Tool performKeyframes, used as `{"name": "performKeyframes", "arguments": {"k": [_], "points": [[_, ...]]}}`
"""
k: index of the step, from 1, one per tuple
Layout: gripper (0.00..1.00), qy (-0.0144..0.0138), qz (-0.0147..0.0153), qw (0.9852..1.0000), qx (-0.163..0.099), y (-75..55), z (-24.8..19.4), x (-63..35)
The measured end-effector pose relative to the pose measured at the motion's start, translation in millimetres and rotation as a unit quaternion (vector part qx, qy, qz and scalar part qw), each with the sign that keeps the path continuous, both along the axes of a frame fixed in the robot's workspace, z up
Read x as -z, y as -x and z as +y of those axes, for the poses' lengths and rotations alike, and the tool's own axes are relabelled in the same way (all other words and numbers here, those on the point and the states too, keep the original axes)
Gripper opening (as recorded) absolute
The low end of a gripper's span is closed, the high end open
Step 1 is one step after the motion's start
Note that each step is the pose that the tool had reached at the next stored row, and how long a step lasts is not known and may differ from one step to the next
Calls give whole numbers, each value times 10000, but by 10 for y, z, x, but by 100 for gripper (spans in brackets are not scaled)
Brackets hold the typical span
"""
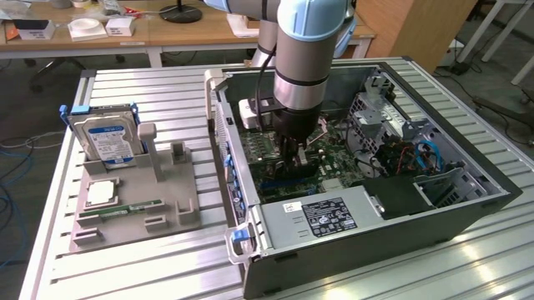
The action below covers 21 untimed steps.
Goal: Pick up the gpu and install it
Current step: 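Insert the gpu into the slot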
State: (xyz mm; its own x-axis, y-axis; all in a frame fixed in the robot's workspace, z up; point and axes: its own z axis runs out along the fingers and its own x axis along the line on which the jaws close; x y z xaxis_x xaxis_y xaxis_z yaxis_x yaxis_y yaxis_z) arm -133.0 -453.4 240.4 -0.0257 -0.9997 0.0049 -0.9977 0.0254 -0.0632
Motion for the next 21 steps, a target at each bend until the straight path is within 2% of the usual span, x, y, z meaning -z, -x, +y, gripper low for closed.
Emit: {"name": "performKeyframes", "arguments": {"k": [21], "points": [[26, 0, 0, 10000, 0, -9, -22, 15]]}}
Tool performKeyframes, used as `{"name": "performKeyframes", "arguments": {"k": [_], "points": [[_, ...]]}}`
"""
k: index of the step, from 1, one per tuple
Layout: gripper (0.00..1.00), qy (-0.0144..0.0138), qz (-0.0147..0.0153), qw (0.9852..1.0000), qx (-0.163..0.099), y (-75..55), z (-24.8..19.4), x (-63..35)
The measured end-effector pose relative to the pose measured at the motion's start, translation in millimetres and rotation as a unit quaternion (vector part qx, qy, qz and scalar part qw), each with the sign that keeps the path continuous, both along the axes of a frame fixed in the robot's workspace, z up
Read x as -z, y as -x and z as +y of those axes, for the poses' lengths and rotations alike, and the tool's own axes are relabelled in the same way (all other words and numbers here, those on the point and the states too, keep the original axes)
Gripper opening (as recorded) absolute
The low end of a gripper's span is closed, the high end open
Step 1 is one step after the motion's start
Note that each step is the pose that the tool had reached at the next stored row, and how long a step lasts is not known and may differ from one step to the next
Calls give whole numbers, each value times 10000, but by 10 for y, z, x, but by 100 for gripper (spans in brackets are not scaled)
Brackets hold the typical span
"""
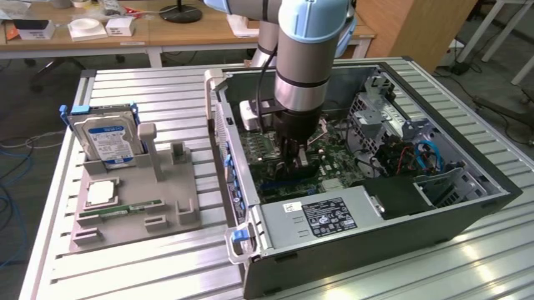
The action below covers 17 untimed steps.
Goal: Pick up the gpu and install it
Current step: 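Insert the gpu into the slot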
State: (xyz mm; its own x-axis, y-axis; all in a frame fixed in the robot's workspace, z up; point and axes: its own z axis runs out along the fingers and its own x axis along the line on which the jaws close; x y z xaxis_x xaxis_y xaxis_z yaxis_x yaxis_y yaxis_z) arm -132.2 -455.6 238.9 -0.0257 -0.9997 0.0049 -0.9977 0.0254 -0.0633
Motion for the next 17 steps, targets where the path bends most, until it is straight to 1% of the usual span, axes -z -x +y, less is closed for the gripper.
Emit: {"name": "performKeyframes", "arguments": {"k": [3, 17], "points": [[26, 2, 2, 10000, 0, 0, 0, 22], [26, 0, 0, 10000, -1, 13, 0, 31]]}}
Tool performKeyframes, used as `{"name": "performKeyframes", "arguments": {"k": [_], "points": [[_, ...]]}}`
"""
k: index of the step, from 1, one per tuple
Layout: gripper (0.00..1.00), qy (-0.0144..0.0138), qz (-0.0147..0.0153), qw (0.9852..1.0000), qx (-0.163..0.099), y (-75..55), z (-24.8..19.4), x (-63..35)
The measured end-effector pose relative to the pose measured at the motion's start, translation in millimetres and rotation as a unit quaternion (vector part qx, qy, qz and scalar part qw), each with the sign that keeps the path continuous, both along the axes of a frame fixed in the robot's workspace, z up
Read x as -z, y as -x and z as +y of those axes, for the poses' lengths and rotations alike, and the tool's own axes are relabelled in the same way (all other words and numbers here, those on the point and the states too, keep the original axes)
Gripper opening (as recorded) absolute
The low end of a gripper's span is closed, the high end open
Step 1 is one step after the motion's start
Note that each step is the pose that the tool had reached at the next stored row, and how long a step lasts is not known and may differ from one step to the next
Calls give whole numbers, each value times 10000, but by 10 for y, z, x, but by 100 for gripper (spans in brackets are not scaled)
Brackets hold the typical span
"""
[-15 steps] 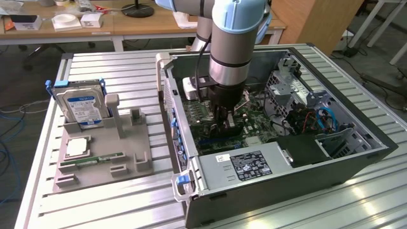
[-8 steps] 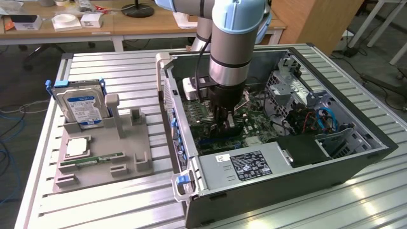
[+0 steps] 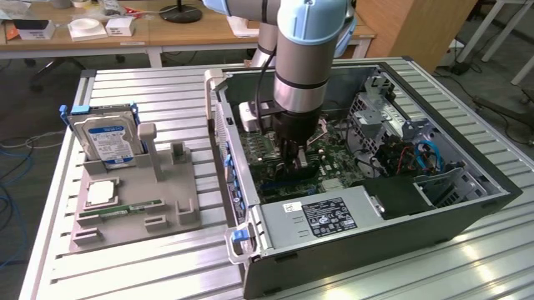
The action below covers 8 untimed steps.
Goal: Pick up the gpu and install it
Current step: 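Insert the gpu into the slot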
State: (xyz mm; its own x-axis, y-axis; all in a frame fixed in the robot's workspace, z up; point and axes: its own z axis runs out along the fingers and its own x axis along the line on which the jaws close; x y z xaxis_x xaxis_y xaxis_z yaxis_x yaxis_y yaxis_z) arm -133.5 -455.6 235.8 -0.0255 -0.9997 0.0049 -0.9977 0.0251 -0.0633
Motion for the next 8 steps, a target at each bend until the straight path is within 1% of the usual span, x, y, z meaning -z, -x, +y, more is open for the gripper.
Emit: {"name": "performKeyframes", "arguments": {"k": [5, 8], "points": [[26, 1, 2, 10000, 1, 8, 0, 5], [26, 3, 2, 10000, 1, 12, -1, 48]]}}
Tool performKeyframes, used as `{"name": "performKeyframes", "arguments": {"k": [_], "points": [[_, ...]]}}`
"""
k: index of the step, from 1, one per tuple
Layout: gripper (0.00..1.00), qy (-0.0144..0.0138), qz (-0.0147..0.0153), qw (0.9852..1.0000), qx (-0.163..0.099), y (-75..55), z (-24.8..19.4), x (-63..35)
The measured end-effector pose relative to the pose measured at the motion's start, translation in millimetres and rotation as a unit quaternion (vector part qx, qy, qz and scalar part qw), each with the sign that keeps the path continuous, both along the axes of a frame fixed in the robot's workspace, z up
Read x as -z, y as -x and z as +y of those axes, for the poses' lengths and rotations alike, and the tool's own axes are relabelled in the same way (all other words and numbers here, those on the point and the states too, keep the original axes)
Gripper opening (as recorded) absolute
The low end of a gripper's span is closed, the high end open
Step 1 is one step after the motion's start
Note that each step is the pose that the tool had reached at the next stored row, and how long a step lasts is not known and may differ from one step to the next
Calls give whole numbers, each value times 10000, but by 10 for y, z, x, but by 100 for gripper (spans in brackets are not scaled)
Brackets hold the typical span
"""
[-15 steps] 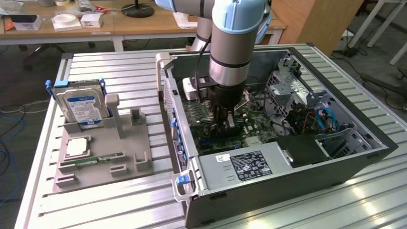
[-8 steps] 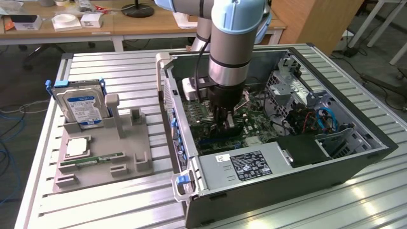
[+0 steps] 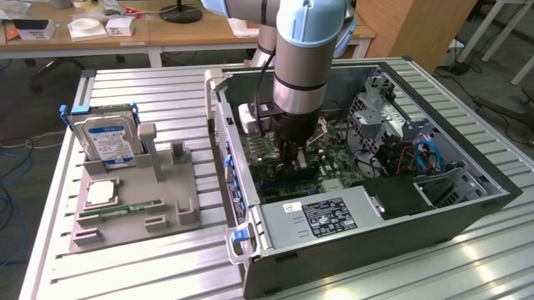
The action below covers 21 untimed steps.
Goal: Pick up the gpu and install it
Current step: 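Insert the gpu into the slot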
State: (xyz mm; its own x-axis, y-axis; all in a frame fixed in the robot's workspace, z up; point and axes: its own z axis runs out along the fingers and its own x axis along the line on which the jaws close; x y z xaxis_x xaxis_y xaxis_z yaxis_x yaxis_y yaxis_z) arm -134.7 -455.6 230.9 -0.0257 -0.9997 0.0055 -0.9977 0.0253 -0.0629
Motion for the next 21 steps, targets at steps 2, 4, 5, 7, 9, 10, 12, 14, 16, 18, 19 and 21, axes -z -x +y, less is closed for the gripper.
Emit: {"name": "performKeyframes", "arguments": {"k": [2, 4, 5, 7, 9, 10, 12, 14, 16, 18, 19, 21], "points": [[26, 1, 2, 10000, 1, 2, 0, 8], [26, -1, 0, 10000, 1, 1, 0, 11], [26, -2, 0, 10000, 1, 1, 1, 12], [26, -3, -1, 10000, 1, 1, 1, 12], [26, -3, -1, 10000, 1, 1, 1, 12], [26, -3, -1, 10000, 1, 1, 1, 12], [26, -3, -1, 10000, 0, 1, 1, 12], [26, -4, -2, 10000, 0, 2, 1, 12], [27, -6, -4, 10000, 0, 3, 1, 9], [27, -12, -6, 10000, 2, 6, 2, 3], [27, -12, -8, 10000, 3, 5, 2, -4], [27, -9, -6, 10000, 2, 4, 3, -27]]}}
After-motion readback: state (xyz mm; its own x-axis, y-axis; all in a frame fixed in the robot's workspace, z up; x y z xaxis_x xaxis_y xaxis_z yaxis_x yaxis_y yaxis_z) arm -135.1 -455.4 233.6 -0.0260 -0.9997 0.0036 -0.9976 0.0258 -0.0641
